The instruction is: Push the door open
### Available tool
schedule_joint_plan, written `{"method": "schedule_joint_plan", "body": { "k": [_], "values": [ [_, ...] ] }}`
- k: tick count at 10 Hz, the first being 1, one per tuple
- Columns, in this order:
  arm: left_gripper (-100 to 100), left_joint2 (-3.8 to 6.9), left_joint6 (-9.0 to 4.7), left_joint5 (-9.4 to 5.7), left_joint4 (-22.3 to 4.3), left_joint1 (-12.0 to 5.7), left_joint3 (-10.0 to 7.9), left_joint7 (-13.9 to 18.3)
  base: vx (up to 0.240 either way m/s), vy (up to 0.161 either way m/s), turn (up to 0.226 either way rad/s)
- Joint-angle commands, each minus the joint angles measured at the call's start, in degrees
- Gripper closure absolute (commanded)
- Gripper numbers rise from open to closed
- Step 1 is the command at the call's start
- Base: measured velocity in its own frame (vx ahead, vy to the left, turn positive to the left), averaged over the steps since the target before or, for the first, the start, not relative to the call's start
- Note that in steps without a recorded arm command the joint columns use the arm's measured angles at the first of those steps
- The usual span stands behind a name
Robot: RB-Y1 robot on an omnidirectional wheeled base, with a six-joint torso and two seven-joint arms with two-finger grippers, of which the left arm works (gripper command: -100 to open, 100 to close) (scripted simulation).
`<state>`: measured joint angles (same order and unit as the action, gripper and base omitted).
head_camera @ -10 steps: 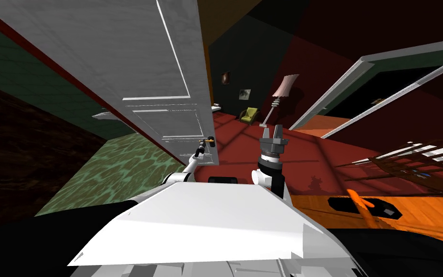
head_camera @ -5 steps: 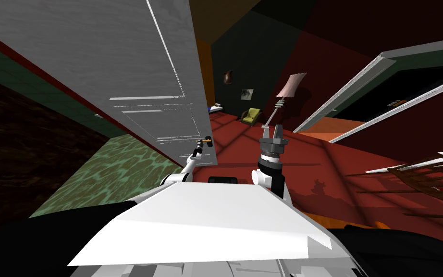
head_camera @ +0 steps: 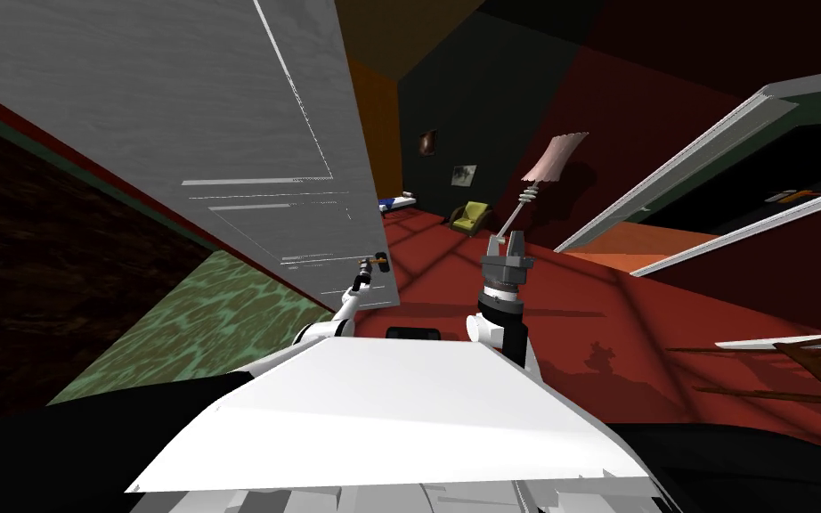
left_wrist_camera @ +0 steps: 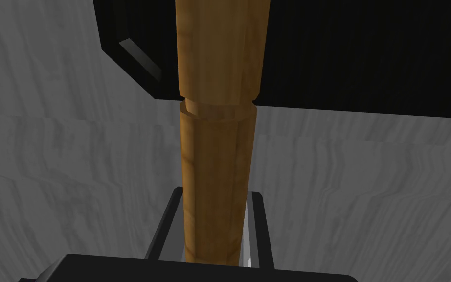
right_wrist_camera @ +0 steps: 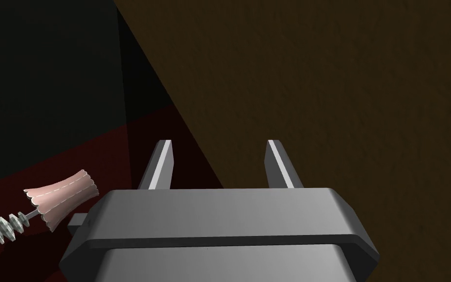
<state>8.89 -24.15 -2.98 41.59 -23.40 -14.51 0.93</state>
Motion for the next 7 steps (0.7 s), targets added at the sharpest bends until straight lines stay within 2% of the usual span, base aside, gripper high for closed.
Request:
{"method": "schedule_joint_plan", "body": {
  "k": [1, 4, 5, 6, 7],
  "values": [
    [100, -0.06, -0.40, -0.18, -0.5, -0.48, -0.54, -0.3, 0.131, -0.091, 0.051],
    [100, 0.26, -0.41, -0.52, -0.6, -0.37, -1.71, -0.6, 0.127, -0.085, 0.046],
    [100, 0.70, -0.22, -0.53, -0.4, 0.09, -1.86, -0.6, 0.054, -0.019, 0.054],
    [100, 1.13, -0.23, -0.81, -0.4, 0.25, -2.86, -0.9, 0.115, -0.044, 0.061],
    [100, 1.26, -0.25, -0.94, -0.5, 0.31, -3.33, -1.0, 0.213, -0.089, 0.071]
  ]
}}
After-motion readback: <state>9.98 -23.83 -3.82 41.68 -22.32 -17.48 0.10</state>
